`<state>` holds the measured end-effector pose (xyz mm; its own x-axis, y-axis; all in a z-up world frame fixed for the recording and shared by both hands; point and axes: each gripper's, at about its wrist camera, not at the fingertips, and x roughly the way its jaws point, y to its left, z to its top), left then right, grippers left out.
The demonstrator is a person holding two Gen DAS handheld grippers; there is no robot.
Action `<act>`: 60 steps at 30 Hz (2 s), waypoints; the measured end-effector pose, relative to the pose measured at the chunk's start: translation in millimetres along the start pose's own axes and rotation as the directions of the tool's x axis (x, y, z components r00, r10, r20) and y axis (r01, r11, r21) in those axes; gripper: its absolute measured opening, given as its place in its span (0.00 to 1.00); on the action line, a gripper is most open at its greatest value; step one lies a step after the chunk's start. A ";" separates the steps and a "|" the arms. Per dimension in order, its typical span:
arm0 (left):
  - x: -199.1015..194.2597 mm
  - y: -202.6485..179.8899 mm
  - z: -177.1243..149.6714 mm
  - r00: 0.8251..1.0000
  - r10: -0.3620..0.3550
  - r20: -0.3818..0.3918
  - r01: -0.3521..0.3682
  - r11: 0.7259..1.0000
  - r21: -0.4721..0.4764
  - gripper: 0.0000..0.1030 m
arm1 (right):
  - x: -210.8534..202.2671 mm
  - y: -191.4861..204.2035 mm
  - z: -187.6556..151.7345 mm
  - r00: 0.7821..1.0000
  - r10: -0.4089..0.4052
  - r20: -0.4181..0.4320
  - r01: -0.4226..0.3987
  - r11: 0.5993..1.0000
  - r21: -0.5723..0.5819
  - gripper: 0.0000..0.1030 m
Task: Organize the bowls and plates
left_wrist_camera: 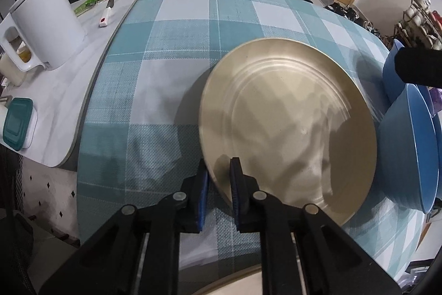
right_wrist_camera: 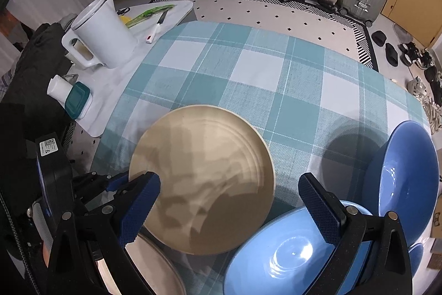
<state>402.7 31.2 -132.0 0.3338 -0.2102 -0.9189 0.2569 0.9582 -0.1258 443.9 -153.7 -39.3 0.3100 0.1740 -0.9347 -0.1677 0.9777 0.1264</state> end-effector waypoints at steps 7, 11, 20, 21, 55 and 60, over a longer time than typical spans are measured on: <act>-3.1 8.1 -3.3 0.999 0.052 0.007 -0.052 0.999 0.015 0.13 | -4.4 5.0 -0.6 0.999 0.040 0.013 -0.040 0.999 -0.009 0.99; -5.9 22.4 -4.0 0.997 0.083 0.007 -0.083 0.997 -0.005 0.13 | -6.8 12.1 -1.0 0.999 0.051 0.015 -0.051 0.999 -0.015 0.99; -11.9 51.6 -10.4 0.993 0.116 0.009 -0.115 0.992 -0.051 0.13 | -0.5 30.9 -1.8 0.998 0.064 -0.009 -0.065 0.997 -0.036 0.98; -12.6 54.6 -11.6 0.993 0.117 0.009 -0.116 0.992 -0.056 0.13 | -0.3 33.2 -1.3 0.998 0.063 -0.007 -0.063 0.997 -0.042 0.96; -16.8 72.8 -18.8 0.990 0.141 0.020 -0.139 0.988 -0.059 0.21 | 92.6 54.7 -4.2 0.982 -0.009 -0.186 0.006 1.000 -0.014 0.68; -15.8 72.0 -19.3 0.989 0.146 0.021 -0.144 0.988 -0.056 0.21 | 104.3 60.0 -6.7 0.977 -0.031 -0.210 0.025 0.999 -0.027 0.68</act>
<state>398.4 107.2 -133.7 0.3865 -0.0724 -0.9194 0.1550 0.9878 -0.0126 460.0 -77.7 -131.4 0.1114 0.1153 -0.9871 -0.1854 0.9782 0.0934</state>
